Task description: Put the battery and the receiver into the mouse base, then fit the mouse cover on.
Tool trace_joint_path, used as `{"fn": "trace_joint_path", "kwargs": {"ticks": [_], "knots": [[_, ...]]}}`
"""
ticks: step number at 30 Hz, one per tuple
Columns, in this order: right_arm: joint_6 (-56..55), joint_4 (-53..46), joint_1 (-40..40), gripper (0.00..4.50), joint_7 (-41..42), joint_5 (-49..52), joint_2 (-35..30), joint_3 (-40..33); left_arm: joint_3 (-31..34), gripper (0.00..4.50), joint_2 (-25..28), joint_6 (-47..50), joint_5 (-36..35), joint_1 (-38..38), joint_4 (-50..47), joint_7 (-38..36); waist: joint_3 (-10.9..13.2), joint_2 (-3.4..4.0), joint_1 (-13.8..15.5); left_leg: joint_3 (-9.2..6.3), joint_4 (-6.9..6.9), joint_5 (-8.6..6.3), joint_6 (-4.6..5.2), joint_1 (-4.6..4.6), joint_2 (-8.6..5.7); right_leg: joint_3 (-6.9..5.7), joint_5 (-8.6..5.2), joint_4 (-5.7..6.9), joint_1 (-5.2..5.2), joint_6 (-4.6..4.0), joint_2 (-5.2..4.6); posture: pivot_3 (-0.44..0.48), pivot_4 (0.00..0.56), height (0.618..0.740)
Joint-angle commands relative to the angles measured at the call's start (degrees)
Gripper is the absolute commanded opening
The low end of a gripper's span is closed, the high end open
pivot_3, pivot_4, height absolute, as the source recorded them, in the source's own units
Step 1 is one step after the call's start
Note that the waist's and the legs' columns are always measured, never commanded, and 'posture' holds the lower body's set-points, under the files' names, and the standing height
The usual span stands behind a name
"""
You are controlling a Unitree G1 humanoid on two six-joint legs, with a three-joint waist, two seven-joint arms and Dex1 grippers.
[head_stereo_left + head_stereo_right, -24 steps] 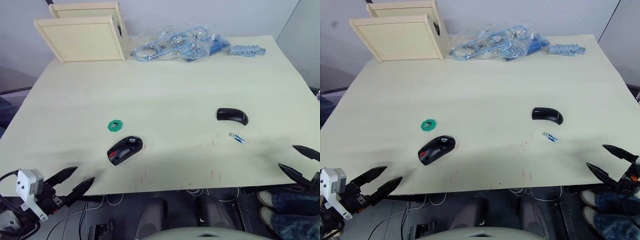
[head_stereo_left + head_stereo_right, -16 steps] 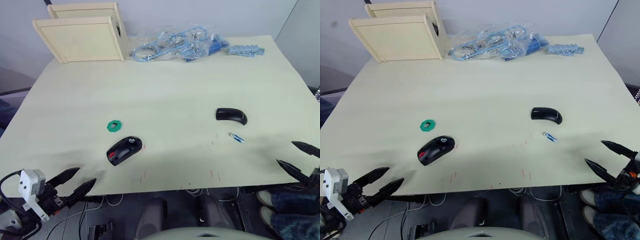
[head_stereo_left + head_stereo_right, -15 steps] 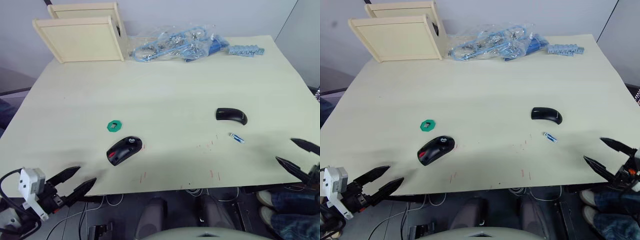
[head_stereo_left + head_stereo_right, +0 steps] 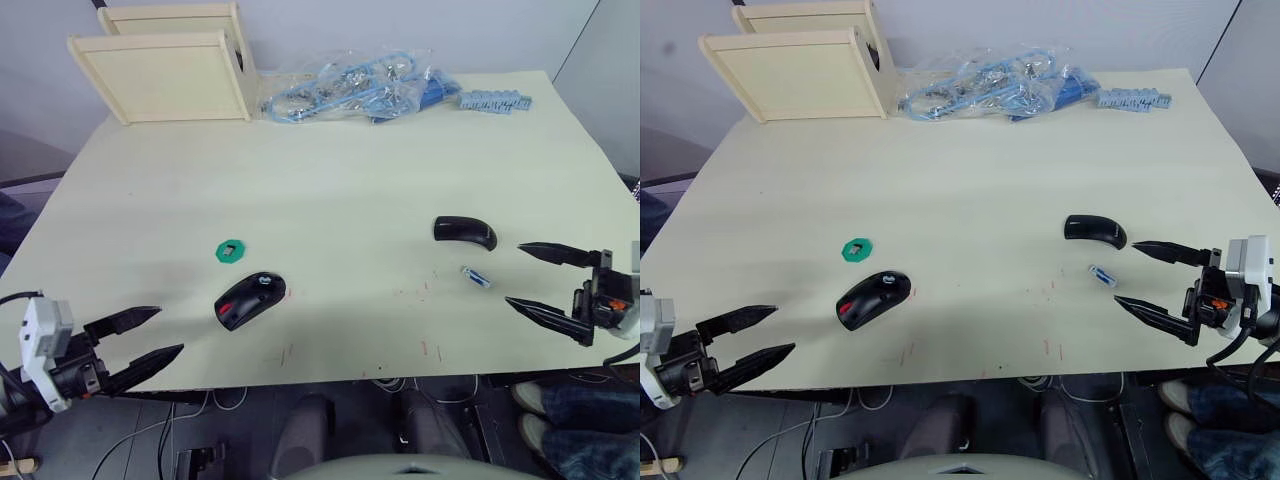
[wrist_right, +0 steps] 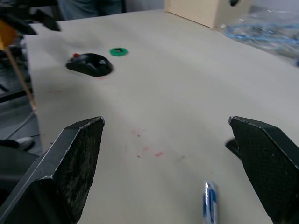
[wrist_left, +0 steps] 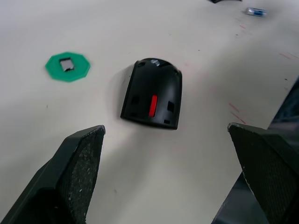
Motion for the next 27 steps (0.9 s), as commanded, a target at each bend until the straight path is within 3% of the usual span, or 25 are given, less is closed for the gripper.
{"fn": "trace_joint_path", "kwargs": {"ticks": [1,7,12,27], "knots": [[-0.4,-2.8,-2.2,4.48,2.5,1.2,-1.0,1.2,0.6,4.50,3.4,1.7,-1.5,-3.2,-1.9,-1.5,0.0,0.00,0.0,-0.01,0.00,0.00,0.00,0.00,0.00,-0.01,0.00,0.00,0.00,0.00,0.00,0.000,0.150,0.740],[1.0,-5.5,-4.6,4.48,4.0,3.2,-1.6,2.0,-5.1,4.50,8.3,3.9,1.4,-10.6,-2.8,-0.8,0.0,0.00,0.0,-0.05,0.00,0.00,0.00,-0.03,0.00,-0.04,0.02,0.02,-0.01,0.01,-0.02,0.000,0.150,0.740],[3.6,-9.2,-3.5,4.48,3.4,6.3,-2.2,0.4,-12.4,4.50,12.6,10.6,4.8,-16.5,-4.1,4.0,0.0,0.03,0.0,-0.09,0.01,0.00,0.00,-0.03,-0.01,-0.05,0.02,0.07,-0.01,0.01,-0.01,0.000,0.150,0.740],[3.4,-15.1,5.1,4.48,0.4,7.1,-0.7,-4.9,-25.2,4.50,9.3,18.1,8.8,-24.4,-12.5,15.2,0.1,0.00,0.0,-0.09,0.02,0.00,0.00,-0.04,-0.02,-0.03,0.03,0.11,-0.02,0.02,0.00,0.000,0.150,0.740]]}}
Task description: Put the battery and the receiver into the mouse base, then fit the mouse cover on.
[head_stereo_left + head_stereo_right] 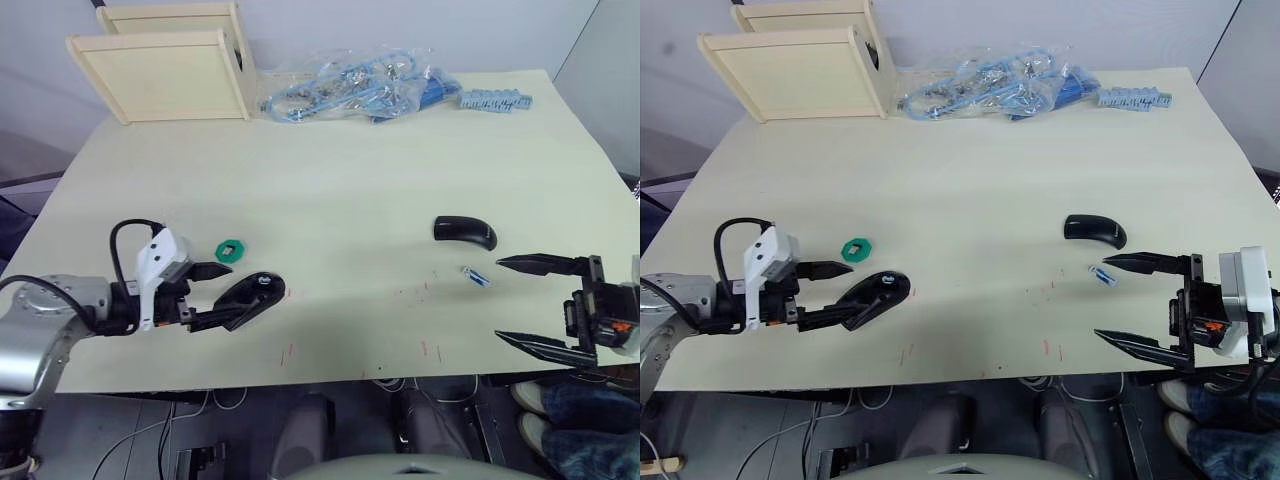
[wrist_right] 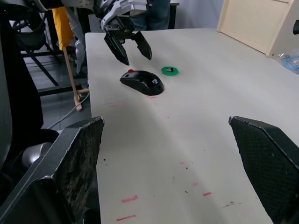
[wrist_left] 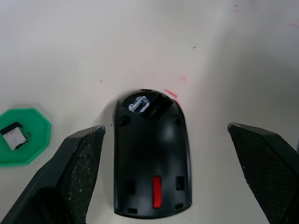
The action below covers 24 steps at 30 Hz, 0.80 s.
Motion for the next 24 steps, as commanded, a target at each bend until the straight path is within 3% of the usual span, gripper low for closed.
{"fn": "trace_joint_path", "kwargs": {"ticks": [1,24], "knots": [[-0.3,-2.5,0.8,4.48,-0.7,1.6,0.2,-2.2,-1.1,4.50,-0.3,-0.5,1.7,-0.8,-2.2,1.5,0.0,-0.01,0.0,-0.01,0.00,0.00,0.00,-0.02,0.00,-0.01,0.00,-0.01,0.00,0.00,0.00,0.000,0.150,0.740],[-5.3,-4.4,9.3,4.48,-1.1,-0.7,4.6,-3.6,-3.6,4.50,-5.8,-9.7,10.1,3.1,1.6,4.3,0.0,-0.01,0.1,-0.01,0.00,0.00,0.00,0.00,0.00,-0.01,0.00,0.00,0.00,0.00,-0.01,0.000,0.150,0.740]]}}
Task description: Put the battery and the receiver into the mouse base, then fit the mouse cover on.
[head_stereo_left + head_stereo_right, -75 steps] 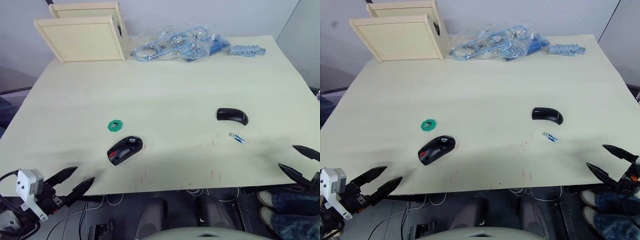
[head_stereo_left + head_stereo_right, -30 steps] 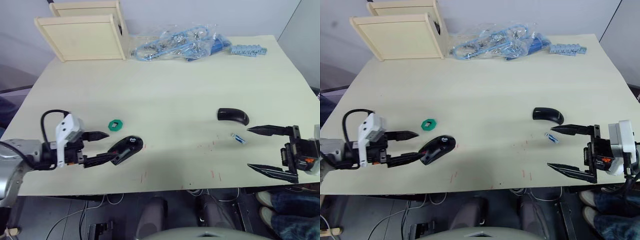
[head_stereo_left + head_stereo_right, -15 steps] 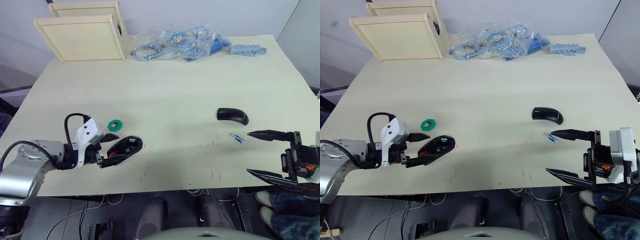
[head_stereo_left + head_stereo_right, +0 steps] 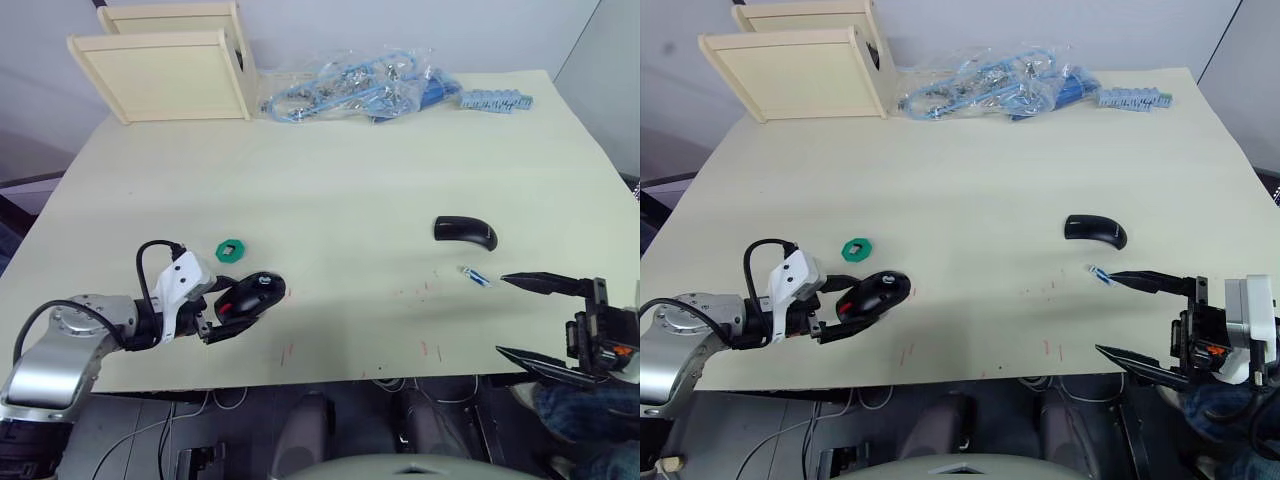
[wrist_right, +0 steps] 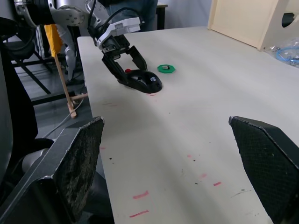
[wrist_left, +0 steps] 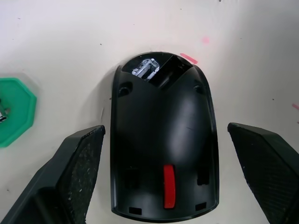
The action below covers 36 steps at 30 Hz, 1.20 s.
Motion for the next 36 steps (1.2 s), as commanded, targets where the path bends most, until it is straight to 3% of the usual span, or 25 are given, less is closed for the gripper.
{"fn": "trace_joint_path", "kwargs": {"ticks": [1,24,25,29,36], "knots": [[-1.5,-2.1,0.9,4.48,-0.4,0.1,0.3,-2.0,0.8,4.50,-0.5,-1.6,0.5,0.4,-0.2,0.5,0.0,0.00,0.0,0.00,0.00,0.00,0.00,0.00,0.00,0.00,0.00,0.00,0.00,0.00,0.00,0.000,0.150,0.740],[-1.3,-2.7,0.3,4.48,-2.5,0.1,-0.4,-1.5,-2.2,4.50,-4.5,-2.6,2.5,-2.9,2.6,1.6,0.0,-0.01,0.0,0.00,0.00,0.00,0.00,0.02,-0.01,0.00,0.00,0.01,0.01,0.00,0.00,0.000,0.150,0.740],[-1.3,-2.7,0.4,4.50,-2.5,0.1,-0.5,-1.5,-2.5,4.00,-4.3,-2.6,2.8,-2.8,2.7,1.3,0.0,-0.01,0.0,0.01,0.00,0.00,0.00,0.02,-0.01,0.01,0.00,0.02,0.01,0.00,0.00,0.000,0.150,0.740],[-1.1,-3.1,0.5,4.50,-3.0,0.2,-0.5,-1.4,-2.4,2.99,-4.3,-3.2,2.4,-2.5,3.1,0.5,0.0,0.00,0.0,0.01,0.00,0.00,0.00,0.03,-0.01,0.01,0.00,0.02,0.01,0.00,0.00,0.000,0.150,0.740],[-0.9,-3.2,0.3,4.50,-3.5,0.2,-0.6,-1.3,-0.1,2.95,-0.6,-2.7,-0.8,-5.2,1.4,-4.9,0.0,0.00,0.0,-0.01,0.01,0.00,0.00,0.01,-0.01,-0.01,0.00,0.02,0.01,0.00,0.00,0.000,0.150,0.740]]}}
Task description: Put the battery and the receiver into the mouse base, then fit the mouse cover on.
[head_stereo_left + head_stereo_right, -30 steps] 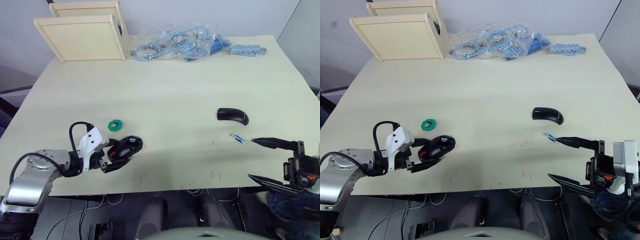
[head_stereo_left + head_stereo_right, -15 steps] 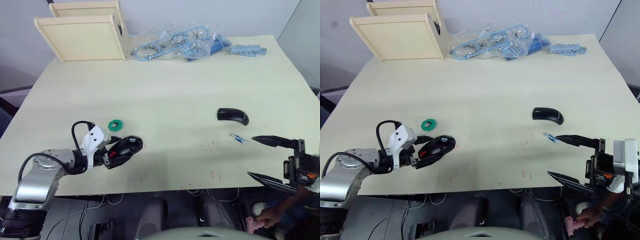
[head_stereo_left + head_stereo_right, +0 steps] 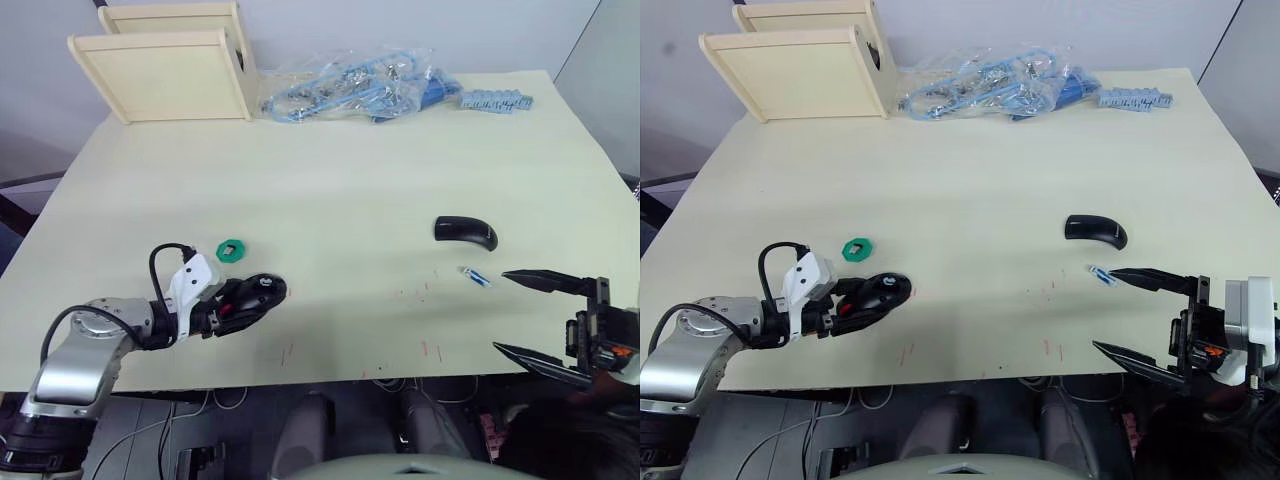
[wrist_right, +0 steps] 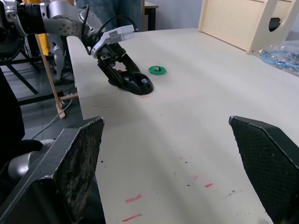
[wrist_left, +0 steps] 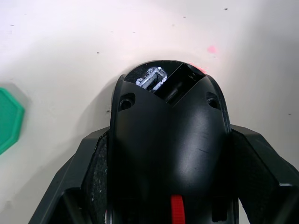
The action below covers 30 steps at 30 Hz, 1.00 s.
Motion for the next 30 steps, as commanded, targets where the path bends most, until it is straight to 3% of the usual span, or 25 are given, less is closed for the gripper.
{"fn": "trace_joint_path", "kwargs": {"ticks": [1,7,11,17,23,30], "knots": [[-0.2,-1.1,-0.3,4.50,-0.2,0.4,-0.6,-1.1,2.0,2.95,3.5,-0.2,-2.5,-2.9,-2.2,-4.1,0.0,0.00,0.0,0.01,0.00,0.00,0.00,0.01,0.00,0.01,0.00,0.00,0.00,0.00,0.00,0.000,0.150,0.740],[-0.5,-0.2,-0.8,4.50,-0.7,-0.7,-0.4,-0.8,-4.2,2.95,7.7,2.7,-5.2,-15.5,-3.7,-12.8,0.0,-0.03,0.1,-0.02,0.03,0.00,0.00,-0.04,-0.02,-0.04,0.00,-0.01,0.00,0.00,0.00,0.000,0.150,0.740],[-0.3,-0.1,-0.3,4.50,-0.4,-0.6,-0.8,-1.9,-9.1,2.95,7.1,4.6,-3.2,-21.8,-4.3,-12.9,0.0,-0.03,-0.1,0.01,0.03,0.00,0.00,-0.03,-0.05,0.01,0.00,0.00,0.00,0.01,0.01,0.000,0.150,0.740],[-0.4,0.0,0.7,4.50,-0.4,-0.5,-1.4,-4.2,-18.8,2.95,3.7,17.0,-0.3,-32.8,-9.0,-7.3,0.0,-0.07,0.0,-0.04,0.11,0.01,0.01,-0.07,-0.06,0.01,0.01,0.04,0.00,0.03,0.04,0.000,0.150,0.740],[-0.2,-0.7,1.9,4.50,-0.6,-0.4,-1.5,-5.3,-24.7,2.95,-0.7,22.7,0.5,-37.2,-11.7,-4.4,0.1,-0.08,-0.1,-0.03,0.10,0.01,0.01,-0.05,-0.07,0.04,0.00,0.06,0.00,0.03,0.05,0.000,0.150,0.740],[0.1,-0.7,3.2,4.50,-0.5,-0.2,-1.7,-7.1,-29.6,2.95,-4.8,22.6,3.5,-38.0,-11.9,-1.3,0.1,-0.09,0.0,-0.03,0.11,0.01,0.01,-0.06,-0.08,0.05,0.00,0.05,0.00,0.03,0.04,0.000,0.150,0.740]]}}
